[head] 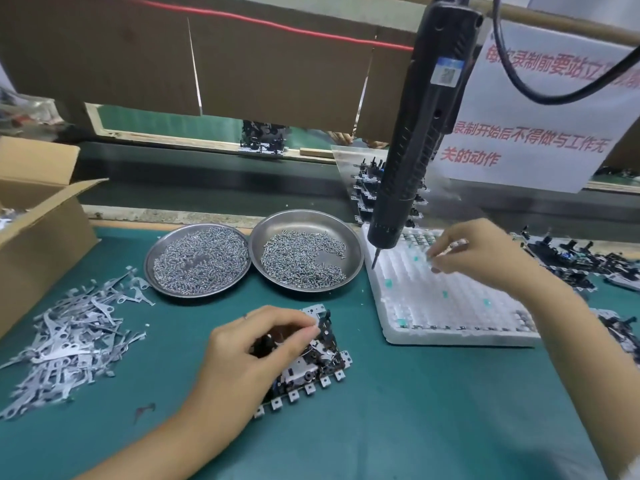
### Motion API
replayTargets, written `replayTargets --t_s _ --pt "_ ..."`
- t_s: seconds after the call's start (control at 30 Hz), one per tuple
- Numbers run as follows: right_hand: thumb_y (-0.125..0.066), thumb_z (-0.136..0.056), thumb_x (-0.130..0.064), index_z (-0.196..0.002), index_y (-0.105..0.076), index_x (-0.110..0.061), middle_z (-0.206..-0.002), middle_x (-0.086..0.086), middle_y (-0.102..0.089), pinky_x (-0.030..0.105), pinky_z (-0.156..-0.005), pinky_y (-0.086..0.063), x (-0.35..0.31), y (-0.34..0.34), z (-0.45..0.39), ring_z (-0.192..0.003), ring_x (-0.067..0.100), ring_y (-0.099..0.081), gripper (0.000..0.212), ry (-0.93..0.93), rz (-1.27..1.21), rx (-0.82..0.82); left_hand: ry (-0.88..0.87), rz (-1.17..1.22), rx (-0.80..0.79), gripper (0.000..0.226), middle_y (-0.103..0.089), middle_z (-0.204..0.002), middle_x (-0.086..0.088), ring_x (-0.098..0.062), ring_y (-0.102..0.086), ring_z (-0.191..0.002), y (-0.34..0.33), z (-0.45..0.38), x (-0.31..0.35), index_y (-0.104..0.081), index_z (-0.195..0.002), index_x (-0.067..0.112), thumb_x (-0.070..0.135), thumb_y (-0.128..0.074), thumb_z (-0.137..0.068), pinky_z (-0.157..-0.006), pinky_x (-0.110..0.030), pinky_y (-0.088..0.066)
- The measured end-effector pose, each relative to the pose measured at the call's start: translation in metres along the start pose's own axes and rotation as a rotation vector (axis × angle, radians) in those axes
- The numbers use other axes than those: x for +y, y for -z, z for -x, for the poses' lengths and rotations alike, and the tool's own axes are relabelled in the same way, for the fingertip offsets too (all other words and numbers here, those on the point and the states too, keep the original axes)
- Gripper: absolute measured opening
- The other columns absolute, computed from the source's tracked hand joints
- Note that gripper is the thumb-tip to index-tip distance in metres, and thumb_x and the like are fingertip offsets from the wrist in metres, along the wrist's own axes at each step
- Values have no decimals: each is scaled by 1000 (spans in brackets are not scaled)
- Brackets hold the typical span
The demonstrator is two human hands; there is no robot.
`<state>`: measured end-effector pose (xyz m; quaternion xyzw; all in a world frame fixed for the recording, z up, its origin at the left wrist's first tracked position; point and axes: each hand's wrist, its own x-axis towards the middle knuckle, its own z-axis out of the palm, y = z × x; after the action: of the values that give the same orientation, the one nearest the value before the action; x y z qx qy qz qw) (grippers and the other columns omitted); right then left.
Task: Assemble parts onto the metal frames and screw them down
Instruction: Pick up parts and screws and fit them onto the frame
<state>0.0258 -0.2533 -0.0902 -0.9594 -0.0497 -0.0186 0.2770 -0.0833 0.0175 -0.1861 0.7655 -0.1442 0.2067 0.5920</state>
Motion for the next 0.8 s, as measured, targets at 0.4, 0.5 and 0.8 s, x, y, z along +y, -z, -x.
replayTargets --t_s 0.4,0.5,0.8 --pt "-78 -60 -13 -89 -75 -15 -86 3 -75 16 -70 -52 -65 -101 67 -79 12 -71 29 73 -1021 -286 101 124 -1 18 -73 -89 5 -10 -68 -83 2 2 1 -74 -90 36 35 -74 -72 -77 -24 -53" --pt "-79 -62 -15 -88 -77 -13 -86 6 -75 18 -73 -54 -61 -106 71 -83 17 -72 26 64 -1010 -297 104 123 32 21 -72 -88 6 -9 -67 -80 3 1 0 -73 -91 38 38 -77 -71 -74 -18 -52" --pt "-76 -72 -8 -94 -76 -8 -96 4 -74 22 -81 -54 -62 -109 74 -93 19 -70 22 71 -1068 -255 126 139 28 19 -73 -88 3 -14 -67 -79 3 0 -1 -74 -89 37 36 -77 -71 -75 -20 -52"
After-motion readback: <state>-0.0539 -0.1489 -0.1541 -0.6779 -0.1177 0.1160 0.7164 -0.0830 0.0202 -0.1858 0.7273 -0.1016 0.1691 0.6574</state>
